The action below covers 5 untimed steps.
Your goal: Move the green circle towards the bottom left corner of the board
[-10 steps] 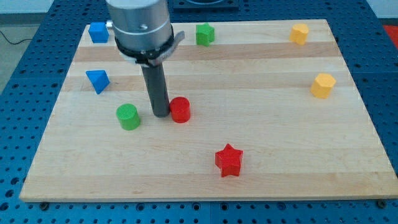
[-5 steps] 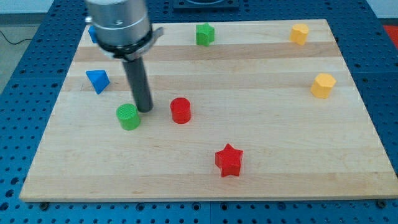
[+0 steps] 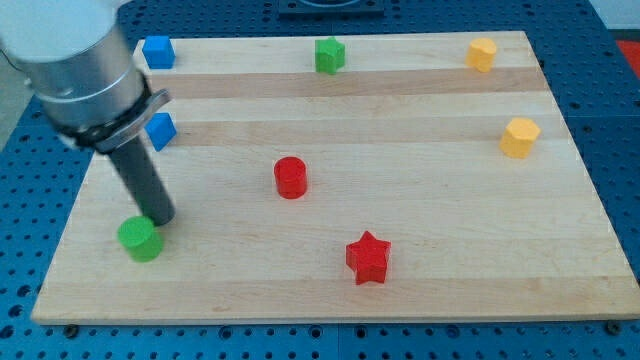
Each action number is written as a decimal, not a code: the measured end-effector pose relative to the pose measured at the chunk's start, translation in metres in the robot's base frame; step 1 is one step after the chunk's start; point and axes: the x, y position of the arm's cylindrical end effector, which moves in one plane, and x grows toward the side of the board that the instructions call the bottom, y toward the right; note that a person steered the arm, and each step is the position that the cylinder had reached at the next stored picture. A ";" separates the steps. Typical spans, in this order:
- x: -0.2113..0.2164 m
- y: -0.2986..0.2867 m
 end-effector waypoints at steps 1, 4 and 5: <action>0.010 -0.011; 0.017 -0.033; -0.004 -0.033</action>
